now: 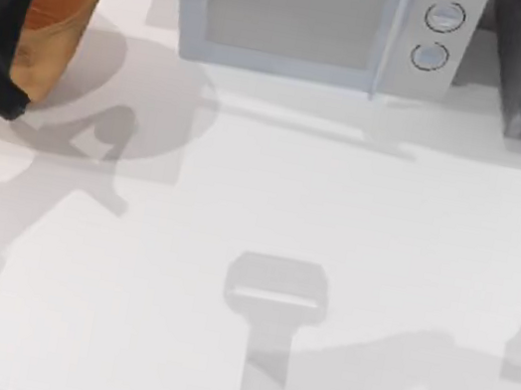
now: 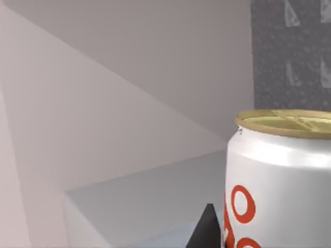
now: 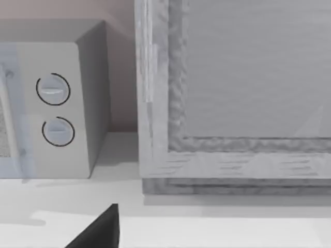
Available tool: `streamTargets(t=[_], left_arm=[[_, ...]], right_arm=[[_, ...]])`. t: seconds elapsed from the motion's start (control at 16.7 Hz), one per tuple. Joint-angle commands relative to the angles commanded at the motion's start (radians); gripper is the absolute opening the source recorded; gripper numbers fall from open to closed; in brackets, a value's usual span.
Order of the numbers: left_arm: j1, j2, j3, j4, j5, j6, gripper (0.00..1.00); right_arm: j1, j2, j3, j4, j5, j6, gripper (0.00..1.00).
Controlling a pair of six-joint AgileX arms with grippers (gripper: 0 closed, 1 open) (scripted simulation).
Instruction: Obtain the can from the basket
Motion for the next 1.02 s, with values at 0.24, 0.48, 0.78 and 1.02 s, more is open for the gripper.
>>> streamTargets(t=[0.24,0.48,0.78,1.02], left_arm=[[-0.03,0.367,0.165,0.234,0.205,0.004,0.0],[-0.061,0.726,0.308,0.434,0.408,0.01,0.0],[-0.096,1.111,0.444,0.618,0.627,0.023,0.0],[-0.119,1.342,0.512,0.707,0.761,0.034,0.0]], right_arm=[[0.0,0.0,0.0,0.0,0.0,0.0,1.0],[0.0,0.0,0.0,0.0,0.0,0.0,1.0],[0.0,0.0,0.0,0.0,0.0,0.0,1.0],[0.0,0.0,0.0,0.0,0.0,0.0,1.0]])
